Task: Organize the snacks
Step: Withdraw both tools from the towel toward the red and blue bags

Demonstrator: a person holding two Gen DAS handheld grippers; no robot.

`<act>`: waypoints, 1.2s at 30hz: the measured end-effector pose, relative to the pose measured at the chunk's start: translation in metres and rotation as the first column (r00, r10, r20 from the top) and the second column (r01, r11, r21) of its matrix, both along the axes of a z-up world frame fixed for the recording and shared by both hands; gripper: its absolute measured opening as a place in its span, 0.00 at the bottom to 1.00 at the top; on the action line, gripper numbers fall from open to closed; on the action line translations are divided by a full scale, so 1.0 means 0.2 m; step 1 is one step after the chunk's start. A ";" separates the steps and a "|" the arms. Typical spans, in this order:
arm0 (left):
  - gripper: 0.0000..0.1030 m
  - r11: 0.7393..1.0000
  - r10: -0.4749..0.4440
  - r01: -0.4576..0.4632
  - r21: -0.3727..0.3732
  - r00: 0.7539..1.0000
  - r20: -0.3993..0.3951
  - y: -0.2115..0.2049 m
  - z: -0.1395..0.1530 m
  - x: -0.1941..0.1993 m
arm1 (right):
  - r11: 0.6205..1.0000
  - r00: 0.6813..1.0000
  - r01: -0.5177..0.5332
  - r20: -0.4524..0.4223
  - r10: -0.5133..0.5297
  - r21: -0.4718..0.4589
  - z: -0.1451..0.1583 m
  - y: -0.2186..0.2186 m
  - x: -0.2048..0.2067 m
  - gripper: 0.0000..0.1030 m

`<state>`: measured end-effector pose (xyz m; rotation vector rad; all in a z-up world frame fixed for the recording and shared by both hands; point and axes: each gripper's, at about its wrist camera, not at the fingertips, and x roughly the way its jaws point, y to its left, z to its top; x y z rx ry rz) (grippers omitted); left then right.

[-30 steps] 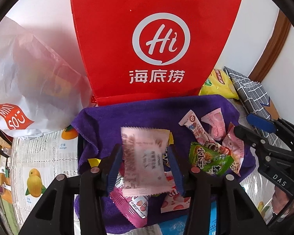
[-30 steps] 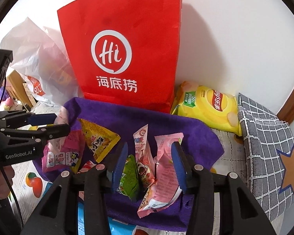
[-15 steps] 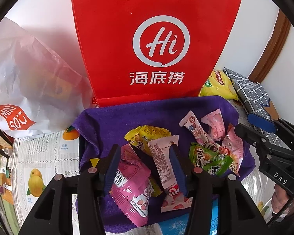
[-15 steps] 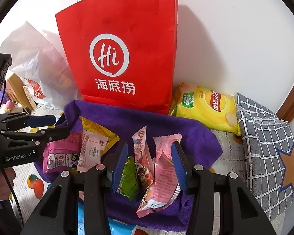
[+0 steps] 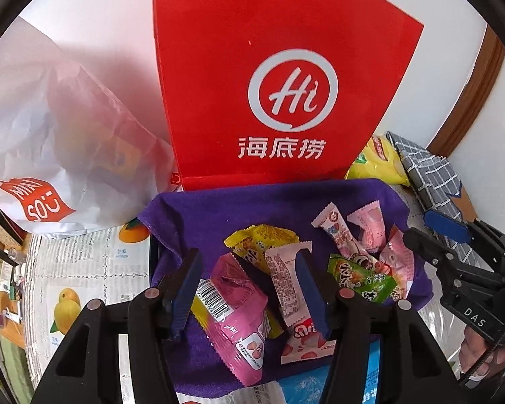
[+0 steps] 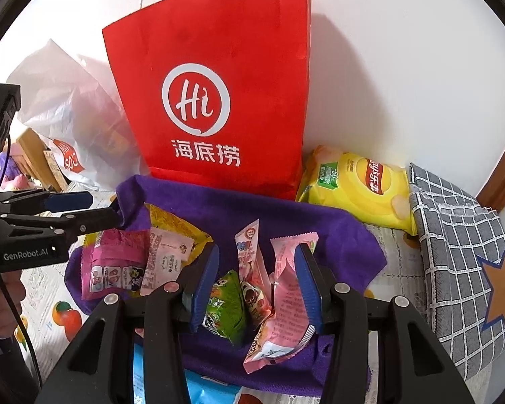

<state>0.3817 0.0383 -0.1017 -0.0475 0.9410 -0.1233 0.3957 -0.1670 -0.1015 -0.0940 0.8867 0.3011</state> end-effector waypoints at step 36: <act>0.59 0.993 0.119 -0.120 0.015 0.990 0.082 0.20 0.19 -1.02 | 0.999 0.999 0.008 0.053 -0.010 0.046 0.11 0.02 -1.00 0.64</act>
